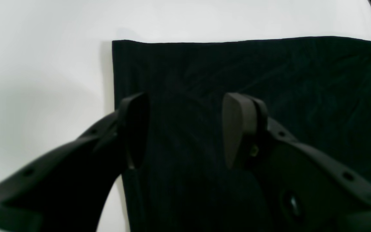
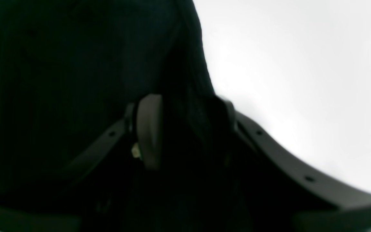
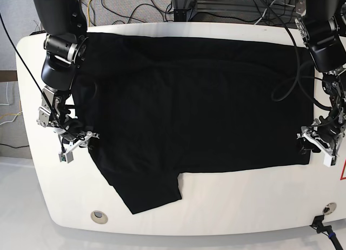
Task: Fold the T-shirt properly
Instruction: 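Close both grippers on the side edges of the shirt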
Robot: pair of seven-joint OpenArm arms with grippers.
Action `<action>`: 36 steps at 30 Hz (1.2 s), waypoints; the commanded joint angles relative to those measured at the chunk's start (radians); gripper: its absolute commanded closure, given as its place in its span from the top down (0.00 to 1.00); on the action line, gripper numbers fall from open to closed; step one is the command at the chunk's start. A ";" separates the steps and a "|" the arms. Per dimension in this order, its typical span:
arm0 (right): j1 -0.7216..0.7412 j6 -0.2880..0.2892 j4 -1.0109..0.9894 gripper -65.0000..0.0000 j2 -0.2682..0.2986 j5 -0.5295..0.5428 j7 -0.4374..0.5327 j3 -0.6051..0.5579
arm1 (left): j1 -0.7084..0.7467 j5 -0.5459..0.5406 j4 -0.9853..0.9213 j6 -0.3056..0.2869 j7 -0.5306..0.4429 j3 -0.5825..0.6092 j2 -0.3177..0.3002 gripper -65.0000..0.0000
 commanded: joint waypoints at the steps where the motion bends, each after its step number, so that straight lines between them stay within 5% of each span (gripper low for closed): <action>1: 0.029 0.016 0.010 0.37 0.013 0.026 0.009 -0.001 | -0.027 -0.011 0.017 -0.002 -0.021 -0.004 -0.018 0.52; 10: 0.033 0.042 0.016 0.39 0.015 0.060 -0.014 -0.048 | -0.033 -0.009 0.016 -0.004 -0.024 -0.004 -0.018 0.53; 22: 0.032 -0.136 -0.027 0.44 0.018 -0.065 0.136 -0.093 | -0.042 -0.011 0.021 0.002 -0.020 -0.006 -0.023 0.53; 36: 0.026 -0.135 -0.015 0.43 -0.026 -0.063 0.157 -0.091 | -0.051 -0.010 0.015 0.005 -0.030 0.001 -0.036 0.53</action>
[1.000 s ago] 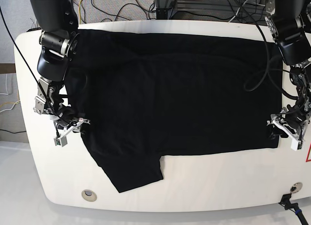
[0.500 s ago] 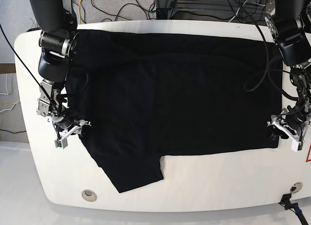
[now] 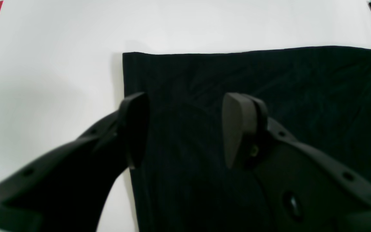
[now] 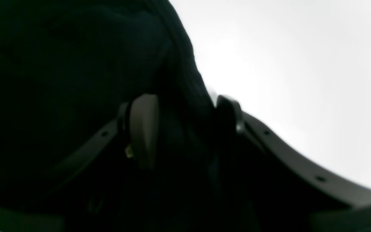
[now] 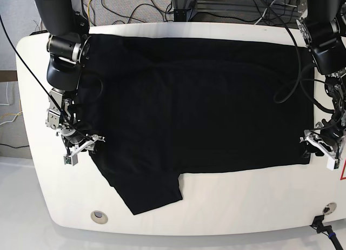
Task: Fold the T-shirt properly
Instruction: 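Close both grippers on the side edges of the shirt, then hold the side edges and adjust both grippers' grip on the fabric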
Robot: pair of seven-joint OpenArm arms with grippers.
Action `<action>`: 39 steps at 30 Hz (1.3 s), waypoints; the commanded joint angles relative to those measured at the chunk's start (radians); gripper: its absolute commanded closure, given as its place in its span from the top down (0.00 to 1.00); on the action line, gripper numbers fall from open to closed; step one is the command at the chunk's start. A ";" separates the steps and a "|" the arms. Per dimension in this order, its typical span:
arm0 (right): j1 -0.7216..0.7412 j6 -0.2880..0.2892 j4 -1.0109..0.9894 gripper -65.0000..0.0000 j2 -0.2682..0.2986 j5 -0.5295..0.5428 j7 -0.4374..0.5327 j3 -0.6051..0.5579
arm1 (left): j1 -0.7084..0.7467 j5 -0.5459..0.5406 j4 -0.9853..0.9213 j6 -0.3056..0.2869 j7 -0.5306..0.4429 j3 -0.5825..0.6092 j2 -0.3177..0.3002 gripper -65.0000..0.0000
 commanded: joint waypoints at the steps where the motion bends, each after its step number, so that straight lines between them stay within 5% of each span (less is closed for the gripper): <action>1: 0.024 0.003 0.014 0.43 -0.005 -0.004 0.000 -0.002 | -0.032 -0.013 0.015 0.000 -0.025 -0.002 -0.023 0.53; 3: 0.024 0.003 0.014 0.37 -0.013 -0.009 -0.001 0.002 | -0.033 -0.009 0.015 0.001 -0.022 -0.002 -0.026 0.52; 8: 0.028 0.003 0.000 0.00 -0.024 -0.017 -0.004 -0.006 | -0.046 -0.012 0.016 0.004 -0.018 -0.004 -0.028 0.51; 17: 0.025 0.001 0.004 0.00 -0.023 -0.024 0.001 -0.008 | -0.107 -0.015 -0.134 0.025 -0.131 -0.002 -0.065 0.47; 26: 0.025 0.009 0.004 0.00 -0.026 -0.026 -0.023 -0.031 | -0.251 0.077 -0.494 0.030 -0.245 0.038 -0.077 0.45; 39: 0.025 0.012 -0.001 0.00 -0.028 -0.022 -0.021 -0.029 | -0.288 0.084 -0.575 0.035 -0.279 0.148 -0.076 0.45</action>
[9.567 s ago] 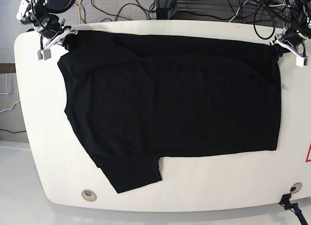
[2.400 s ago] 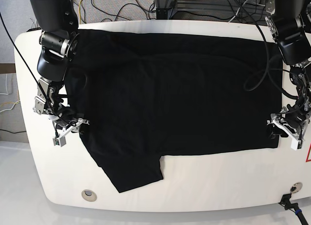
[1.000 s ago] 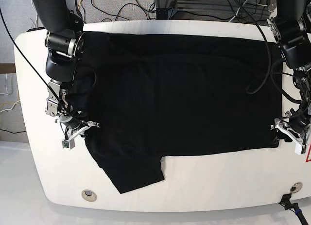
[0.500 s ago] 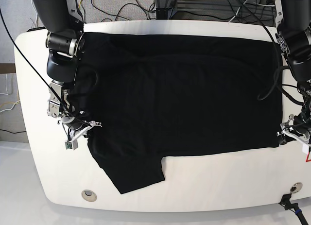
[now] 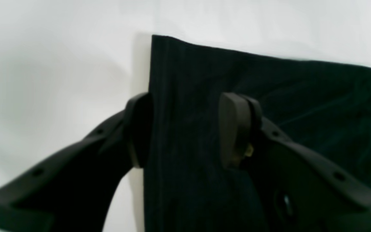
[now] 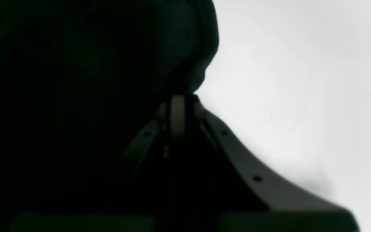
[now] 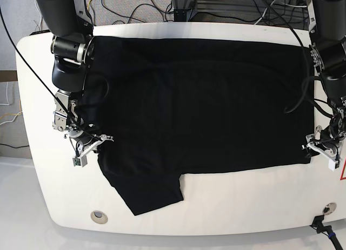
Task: Fold the T-shirt properly
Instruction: 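Hold the side edges and adjust both grippers' grip on the fabric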
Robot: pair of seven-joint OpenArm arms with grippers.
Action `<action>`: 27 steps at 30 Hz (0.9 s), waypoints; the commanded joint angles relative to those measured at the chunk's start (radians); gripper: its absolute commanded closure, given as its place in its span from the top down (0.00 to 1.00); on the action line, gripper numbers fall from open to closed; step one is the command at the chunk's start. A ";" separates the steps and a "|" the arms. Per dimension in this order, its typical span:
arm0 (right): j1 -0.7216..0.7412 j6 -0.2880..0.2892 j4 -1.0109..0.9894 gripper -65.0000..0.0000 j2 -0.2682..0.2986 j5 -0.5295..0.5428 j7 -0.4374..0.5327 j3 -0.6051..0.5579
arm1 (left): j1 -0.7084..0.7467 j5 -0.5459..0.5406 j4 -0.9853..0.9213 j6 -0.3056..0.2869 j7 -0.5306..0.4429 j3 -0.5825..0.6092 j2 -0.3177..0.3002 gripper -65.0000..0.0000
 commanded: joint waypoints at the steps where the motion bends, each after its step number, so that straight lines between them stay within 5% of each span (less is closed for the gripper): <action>1: 0.016 0.003 0.004 0.00 0.008 -0.009 -0.016 0.000 | -0.032 -0.012 0.006 0.002 -0.024 0.023 -0.018 0.44; 27: 0.026 0.004 0.037 0.00 0.007 -0.015 -0.076 -0.009 | -0.030 -0.032 -0.016 0.003 0.012 0.047 -0.021 0.50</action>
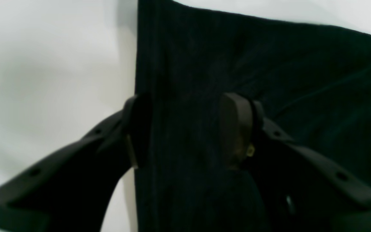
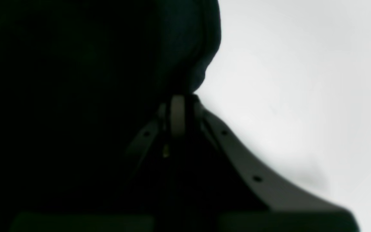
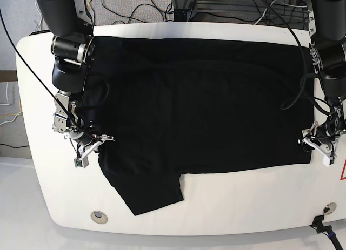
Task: Fold the T-shirt properly
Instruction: 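Hold the side edges and adjust both grippers' grip on the fabric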
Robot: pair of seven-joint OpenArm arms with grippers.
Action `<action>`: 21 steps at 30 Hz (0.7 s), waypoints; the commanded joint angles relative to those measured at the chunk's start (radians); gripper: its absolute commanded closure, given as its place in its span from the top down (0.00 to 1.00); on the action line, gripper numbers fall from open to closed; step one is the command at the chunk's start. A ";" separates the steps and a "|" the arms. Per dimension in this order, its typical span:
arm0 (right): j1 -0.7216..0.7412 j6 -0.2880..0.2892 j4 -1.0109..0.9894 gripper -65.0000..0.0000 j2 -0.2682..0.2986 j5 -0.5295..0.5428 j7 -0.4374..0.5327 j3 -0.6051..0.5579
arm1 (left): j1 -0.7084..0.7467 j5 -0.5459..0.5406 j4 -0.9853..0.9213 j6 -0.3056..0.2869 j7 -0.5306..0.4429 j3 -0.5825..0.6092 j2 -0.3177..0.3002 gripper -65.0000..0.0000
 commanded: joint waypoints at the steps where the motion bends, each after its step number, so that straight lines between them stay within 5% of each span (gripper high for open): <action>1: 0.026 0.004 0.008 0.00 0.009 -0.010 -0.012 0.003 | -0.034 -0.020 0.012 -0.002 -0.024 -0.002 -0.026 0.50; 12: 0.027 0.007 0.015 0.00 0.008 -0.008 -0.012 -0.002 | -0.023 -0.041 0.031 0.003 0.031 0.001 -0.027 0.48; 21: 0.018 0.004 0.009 0.00 0.005 -0.016 -0.021 -0.005 | -0.035 0.004 -0.041 0.003 -0.049 -0.007 -0.079 0.48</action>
